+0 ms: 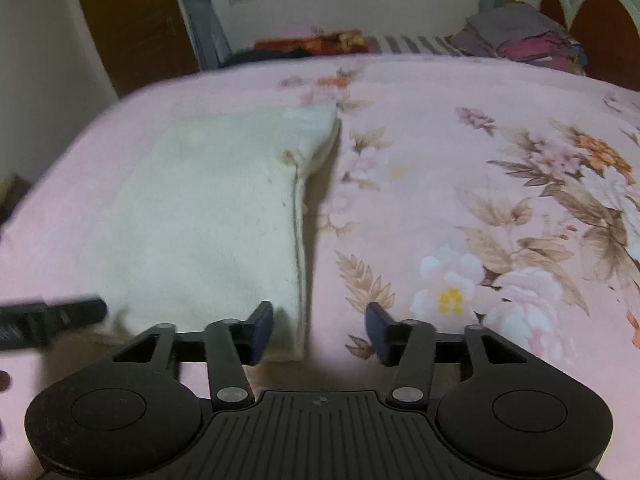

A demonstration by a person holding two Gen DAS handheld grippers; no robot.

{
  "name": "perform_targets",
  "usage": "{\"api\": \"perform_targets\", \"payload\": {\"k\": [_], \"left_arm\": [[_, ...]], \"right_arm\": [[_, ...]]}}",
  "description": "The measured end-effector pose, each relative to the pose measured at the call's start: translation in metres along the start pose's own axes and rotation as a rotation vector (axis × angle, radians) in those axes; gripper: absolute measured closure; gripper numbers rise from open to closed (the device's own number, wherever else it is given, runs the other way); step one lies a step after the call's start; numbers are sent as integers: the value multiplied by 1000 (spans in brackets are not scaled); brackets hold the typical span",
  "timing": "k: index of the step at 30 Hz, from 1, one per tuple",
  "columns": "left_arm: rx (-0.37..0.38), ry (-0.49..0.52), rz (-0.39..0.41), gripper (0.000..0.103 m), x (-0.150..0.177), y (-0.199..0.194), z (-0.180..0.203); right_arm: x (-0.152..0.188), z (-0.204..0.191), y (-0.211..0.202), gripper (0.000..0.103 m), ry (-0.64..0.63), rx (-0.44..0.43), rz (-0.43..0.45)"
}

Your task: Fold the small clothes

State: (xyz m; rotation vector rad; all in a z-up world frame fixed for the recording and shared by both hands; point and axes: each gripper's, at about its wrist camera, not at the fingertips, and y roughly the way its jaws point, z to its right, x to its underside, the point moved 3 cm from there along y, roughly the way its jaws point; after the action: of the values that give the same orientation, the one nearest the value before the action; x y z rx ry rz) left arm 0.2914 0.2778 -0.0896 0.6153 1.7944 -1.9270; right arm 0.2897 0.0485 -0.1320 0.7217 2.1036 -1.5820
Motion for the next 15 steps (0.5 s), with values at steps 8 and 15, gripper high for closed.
{"api": "perform_targets", "payload": {"k": [8, 15], "left_arm": [[-40, 78, 118, 1, 39, -101, 24], [-11, 70, 190, 0, 76, -191, 36]], "right_arm": [[32, -5, -100, 29, -69, -96, 104], [63, -15, -189, 3, -129, -144, 161]]}}
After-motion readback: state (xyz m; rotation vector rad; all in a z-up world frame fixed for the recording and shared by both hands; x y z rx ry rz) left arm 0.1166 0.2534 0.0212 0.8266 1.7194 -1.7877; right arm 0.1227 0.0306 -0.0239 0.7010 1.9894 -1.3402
